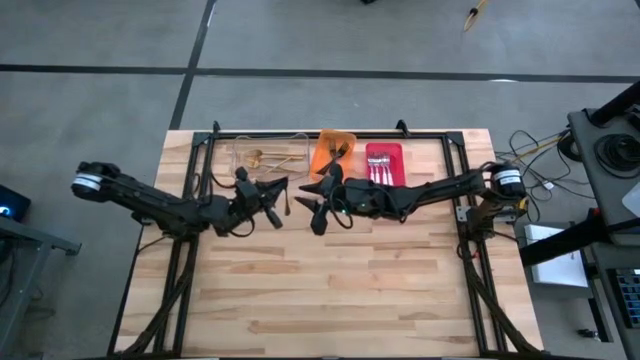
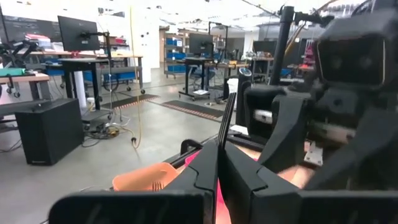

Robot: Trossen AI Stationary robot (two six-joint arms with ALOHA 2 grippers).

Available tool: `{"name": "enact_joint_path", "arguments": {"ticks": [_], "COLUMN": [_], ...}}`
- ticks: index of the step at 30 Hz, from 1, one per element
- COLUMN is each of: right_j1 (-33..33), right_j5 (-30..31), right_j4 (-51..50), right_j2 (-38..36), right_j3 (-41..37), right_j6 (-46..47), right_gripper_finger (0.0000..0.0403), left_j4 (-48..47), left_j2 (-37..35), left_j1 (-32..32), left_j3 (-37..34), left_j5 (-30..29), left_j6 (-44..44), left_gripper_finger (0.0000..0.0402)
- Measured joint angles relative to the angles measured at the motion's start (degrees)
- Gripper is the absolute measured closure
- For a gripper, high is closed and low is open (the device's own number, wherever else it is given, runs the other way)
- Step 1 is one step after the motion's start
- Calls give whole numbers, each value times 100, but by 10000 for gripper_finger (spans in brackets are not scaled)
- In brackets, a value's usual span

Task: Sort silverware by color (type)
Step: Put the black fork into the orange bin

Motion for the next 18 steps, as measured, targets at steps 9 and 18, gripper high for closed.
{"name": "enact_joint_path", "arguments": {"ticks": [9, 18], "right_j1": [227, 408], "right_j5": [885, 1089], "right_j4": [306, 910], "right_j2": [321, 506], "right_j3": [1, 4], "right_j6": [-324, -774], "right_gripper_finger": [246, 258], "left_j4": [719, 860], "left_j2": [329, 327], "left_j1": [0, 0], "left_j3": [2, 2], "left_j5": [2, 114], "left_j6": [334, 509], "left_gripper_finger": [401, 401]}}
